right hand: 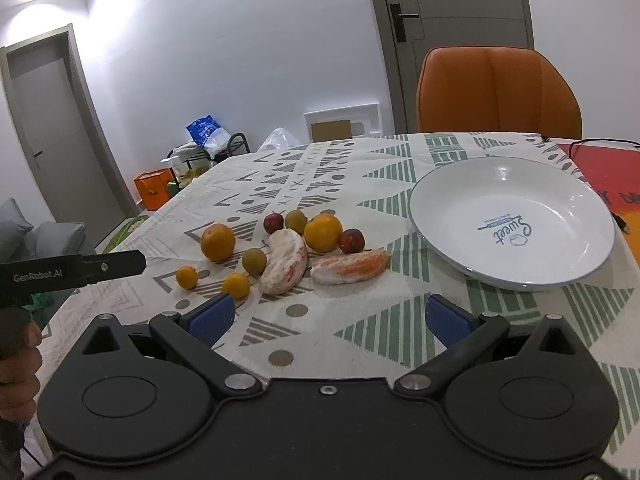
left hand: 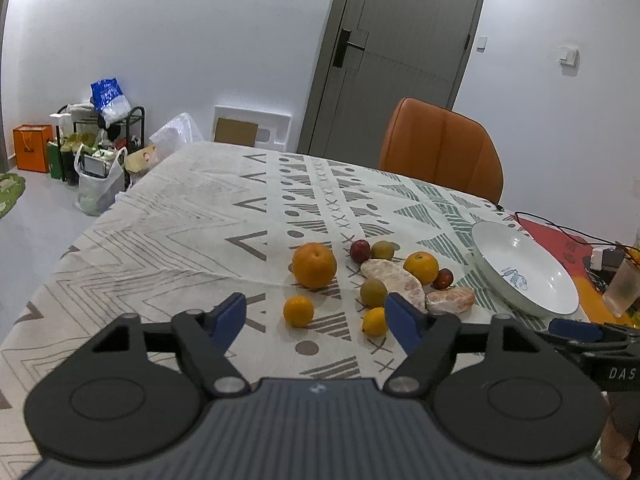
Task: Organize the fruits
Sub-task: 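Move the left tool toward a small orange while the right tool approaches the pink pomelo segment, then close the left tool on the small orange while the right tool grasps the pink pomelo segment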
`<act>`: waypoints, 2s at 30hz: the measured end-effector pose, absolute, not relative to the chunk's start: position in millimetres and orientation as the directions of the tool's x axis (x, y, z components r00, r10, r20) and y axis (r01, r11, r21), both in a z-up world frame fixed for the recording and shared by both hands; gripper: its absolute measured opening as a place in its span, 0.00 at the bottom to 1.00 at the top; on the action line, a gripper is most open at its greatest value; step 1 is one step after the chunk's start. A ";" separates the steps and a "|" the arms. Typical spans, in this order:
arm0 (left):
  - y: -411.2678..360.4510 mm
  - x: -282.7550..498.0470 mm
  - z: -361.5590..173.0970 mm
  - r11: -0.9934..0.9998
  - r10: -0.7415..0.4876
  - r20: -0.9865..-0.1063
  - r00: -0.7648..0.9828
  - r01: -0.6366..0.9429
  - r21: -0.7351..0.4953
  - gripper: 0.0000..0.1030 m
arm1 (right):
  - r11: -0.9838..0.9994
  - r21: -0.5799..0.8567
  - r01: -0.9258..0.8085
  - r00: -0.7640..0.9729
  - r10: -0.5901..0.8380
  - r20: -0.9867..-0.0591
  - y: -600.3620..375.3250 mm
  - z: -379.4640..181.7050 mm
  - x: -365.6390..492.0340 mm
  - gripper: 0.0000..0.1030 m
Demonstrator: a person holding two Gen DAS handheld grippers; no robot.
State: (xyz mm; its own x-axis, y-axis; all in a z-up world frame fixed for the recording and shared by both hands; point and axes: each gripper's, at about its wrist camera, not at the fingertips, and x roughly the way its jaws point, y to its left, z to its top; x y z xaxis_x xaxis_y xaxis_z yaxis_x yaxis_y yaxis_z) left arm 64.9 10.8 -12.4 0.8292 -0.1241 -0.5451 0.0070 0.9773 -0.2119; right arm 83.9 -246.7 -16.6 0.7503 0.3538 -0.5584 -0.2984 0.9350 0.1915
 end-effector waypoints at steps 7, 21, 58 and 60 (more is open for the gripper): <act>10.4 82.0 -21.4 0.975 -0.127 -0.568 0.813 -0.004 -0.223 0.65 | 0.939 0.178 -0.295 0.751 0.343 -0.564 -243.3 -21.0 98.2 0.98; 9.3 110.7 -46.7 0.969 -0.142 -0.633 0.761 -0.025 -0.247 0.46 | 0.948 0.149 -0.281 0.726 0.311 -0.614 -234.4 -35.9 128.1 0.91; 38.9 108.9 -38.8 0.954 -0.149 -0.603 0.784 -0.047 -0.297 0.21 | 0.961 -0.034 -0.273 0.740 0.188 -0.645 -199.1 -61.1 164.1 0.74; 39.3 108.9 -38.4 0.954 -0.153 -0.602 0.784 -0.043 -0.298 0.21 | 0.961 -0.037 -0.274 0.747 0.189 -0.638 -198.2 -61.2 164.9 0.65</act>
